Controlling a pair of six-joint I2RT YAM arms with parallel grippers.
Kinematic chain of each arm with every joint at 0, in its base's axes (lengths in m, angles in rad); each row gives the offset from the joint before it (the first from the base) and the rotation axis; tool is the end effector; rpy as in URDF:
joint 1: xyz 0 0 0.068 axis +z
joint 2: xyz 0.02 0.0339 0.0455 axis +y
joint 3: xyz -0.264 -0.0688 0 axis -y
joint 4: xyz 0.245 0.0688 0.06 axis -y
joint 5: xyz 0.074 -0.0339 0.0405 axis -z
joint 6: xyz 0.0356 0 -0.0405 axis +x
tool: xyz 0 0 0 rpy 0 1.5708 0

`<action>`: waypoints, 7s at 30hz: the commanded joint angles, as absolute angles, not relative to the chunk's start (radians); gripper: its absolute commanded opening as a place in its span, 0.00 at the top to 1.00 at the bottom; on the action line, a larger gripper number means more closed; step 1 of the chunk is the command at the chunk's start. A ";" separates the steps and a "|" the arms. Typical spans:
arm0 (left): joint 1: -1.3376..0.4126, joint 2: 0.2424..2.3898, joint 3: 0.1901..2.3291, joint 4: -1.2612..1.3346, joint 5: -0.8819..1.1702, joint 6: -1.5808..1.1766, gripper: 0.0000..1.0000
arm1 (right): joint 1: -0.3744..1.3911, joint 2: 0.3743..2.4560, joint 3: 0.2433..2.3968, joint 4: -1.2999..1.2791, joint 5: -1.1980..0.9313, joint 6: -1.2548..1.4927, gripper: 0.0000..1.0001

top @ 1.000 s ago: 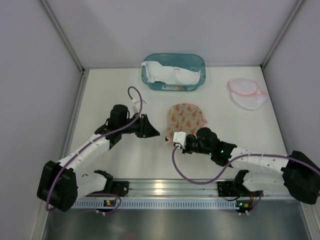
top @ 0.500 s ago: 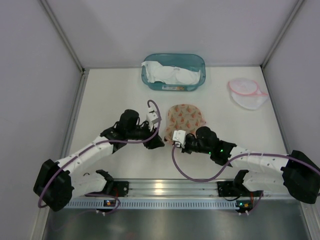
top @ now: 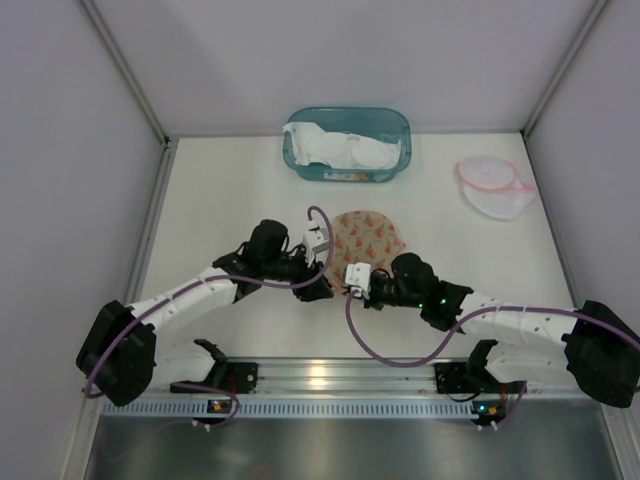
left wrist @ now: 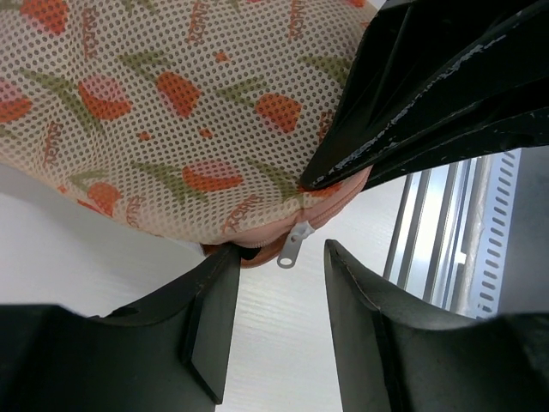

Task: Place the bra in the laundry bag and zip it closed
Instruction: Zip the zipper on the laundry bag, then move the laundry bag to the center of the board, then move the laundry bag to the corner of the board.

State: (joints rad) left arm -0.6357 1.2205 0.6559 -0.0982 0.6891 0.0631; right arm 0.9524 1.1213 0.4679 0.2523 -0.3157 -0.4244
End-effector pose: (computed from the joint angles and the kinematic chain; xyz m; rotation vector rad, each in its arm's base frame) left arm 0.1865 -0.1657 0.2186 1.1323 1.9651 -1.0769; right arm 0.1276 0.1984 0.2079 -1.4321 1.4094 0.6523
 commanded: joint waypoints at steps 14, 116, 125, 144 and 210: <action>-0.660 1.232 0.634 0.005 0.675 0.110 0.98 | 0.943 1.063 0.502 0.247 -0.354 -0.448 1.00; -0.253 1.204 1.012 -0.403 0.423 -0.156 0.02 | 0.304 1.419 0.972 -0.378 -0.353 0.052 0.11; -0.172 1.281 1.034 -0.400 0.499 -0.221 0.02 | 0.222 1.687 1.089 -0.278 -0.359 0.109 0.14; -0.049 1.257 0.617 -0.167 0.617 -0.457 0.09 | 0.649 1.859 1.106 -0.018 -0.488 0.442 0.48; 0.233 1.177 0.971 -0.167 0.629 -0.069 0.02 | -0.098 2.160 1.848 -0.658 0.032 -0.960 0.03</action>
